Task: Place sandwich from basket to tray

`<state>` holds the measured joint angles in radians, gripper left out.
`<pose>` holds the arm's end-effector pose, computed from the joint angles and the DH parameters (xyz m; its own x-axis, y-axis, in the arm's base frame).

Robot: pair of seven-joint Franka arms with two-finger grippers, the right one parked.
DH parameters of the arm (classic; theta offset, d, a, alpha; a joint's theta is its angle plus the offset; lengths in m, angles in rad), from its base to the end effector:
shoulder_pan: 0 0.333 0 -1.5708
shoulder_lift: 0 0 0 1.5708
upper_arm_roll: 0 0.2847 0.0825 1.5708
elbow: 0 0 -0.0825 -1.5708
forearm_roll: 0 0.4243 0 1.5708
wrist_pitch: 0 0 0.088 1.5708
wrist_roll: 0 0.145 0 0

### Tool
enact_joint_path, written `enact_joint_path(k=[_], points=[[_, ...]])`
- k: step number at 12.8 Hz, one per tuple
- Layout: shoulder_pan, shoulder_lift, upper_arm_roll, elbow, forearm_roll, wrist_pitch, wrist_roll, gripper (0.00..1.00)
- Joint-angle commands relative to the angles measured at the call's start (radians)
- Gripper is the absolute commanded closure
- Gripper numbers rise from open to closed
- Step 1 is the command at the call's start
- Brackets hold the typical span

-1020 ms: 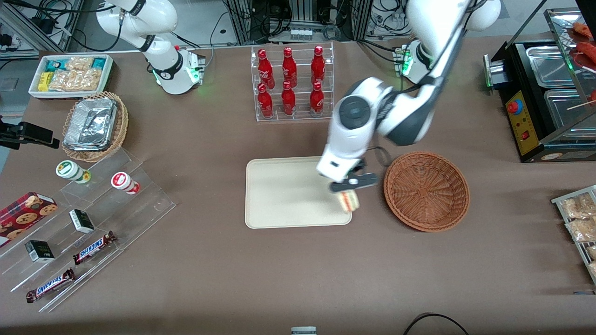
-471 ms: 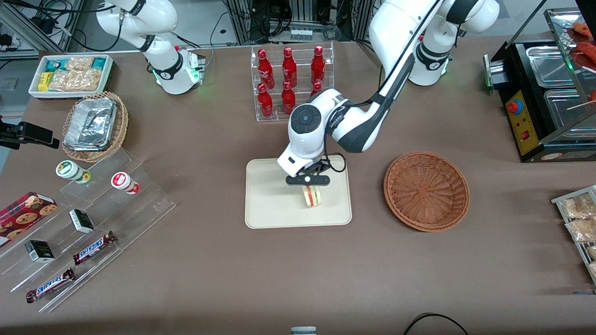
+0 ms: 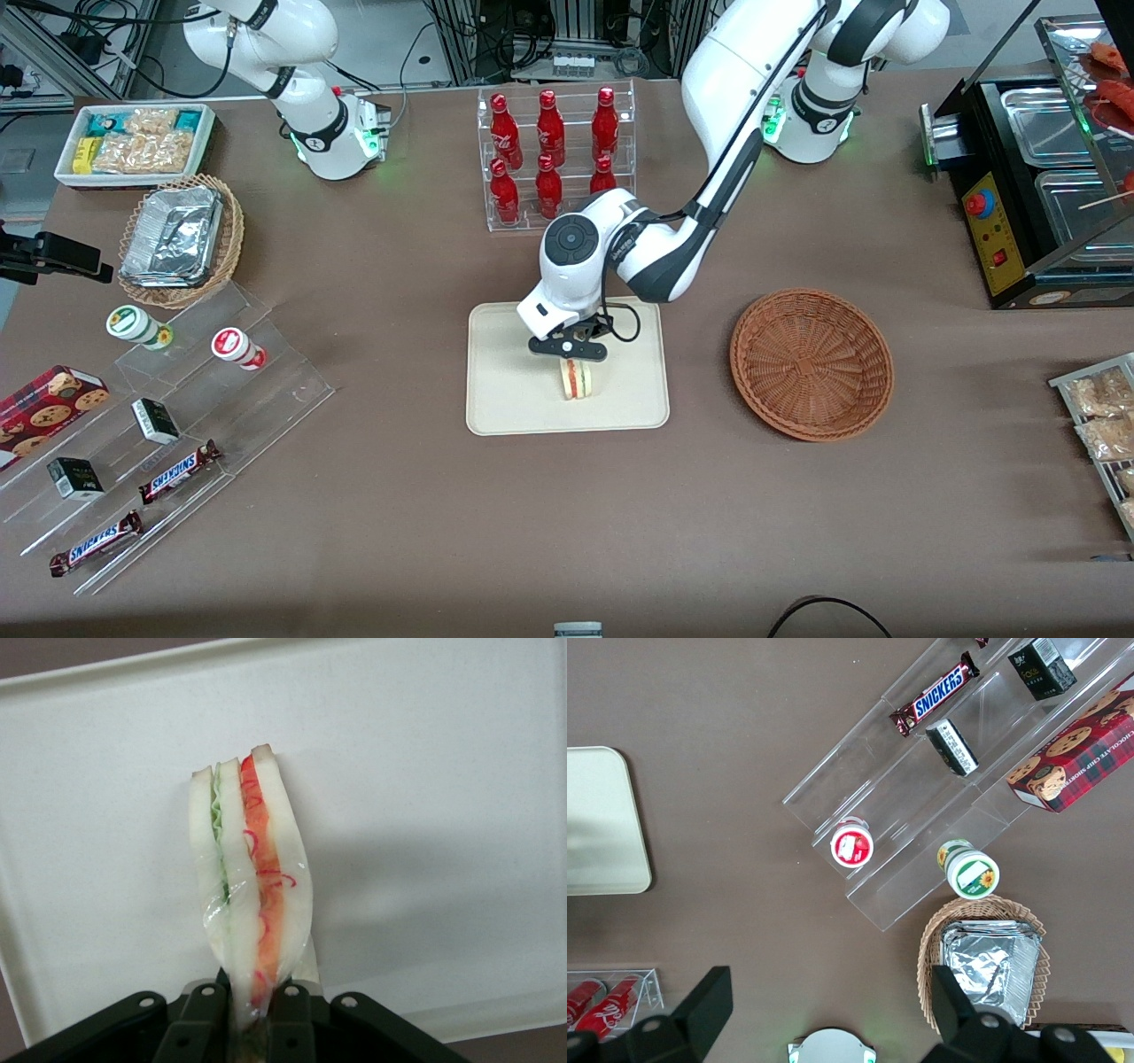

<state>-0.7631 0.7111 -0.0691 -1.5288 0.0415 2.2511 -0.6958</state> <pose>0.4909 -0.5297 0.1533 0.9895 -0.1448 0.0021 -0.1448 -0.9893 0.0180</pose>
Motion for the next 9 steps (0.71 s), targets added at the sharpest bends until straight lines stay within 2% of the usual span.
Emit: enact_joint_path(k=[1, 2, 3, 4, 7, 9], points=[[-0.035, 0.001, 0.015, -0.008, 0.012, 0.008, 0.012, 0.98], [-0.035, 0.004, 0.015, -0.008, 0.012, 0.007, 0.01, 0.57], [-0.035, 0.004, 0.015, -0.008, 0.014, 0.005, 0.013, 0.03], [-0.035, 0.001, 0.017, -0.008, 0.012, 0.001, 0.009, 0.0], [-0.027, -0.024, 0.02, -0.002, 0.006, -0.002, -0.007, 0.0], [-0.006, -0.094, 0.022, -0.027, -0.002, -0.051, -0.007, 0.0]])
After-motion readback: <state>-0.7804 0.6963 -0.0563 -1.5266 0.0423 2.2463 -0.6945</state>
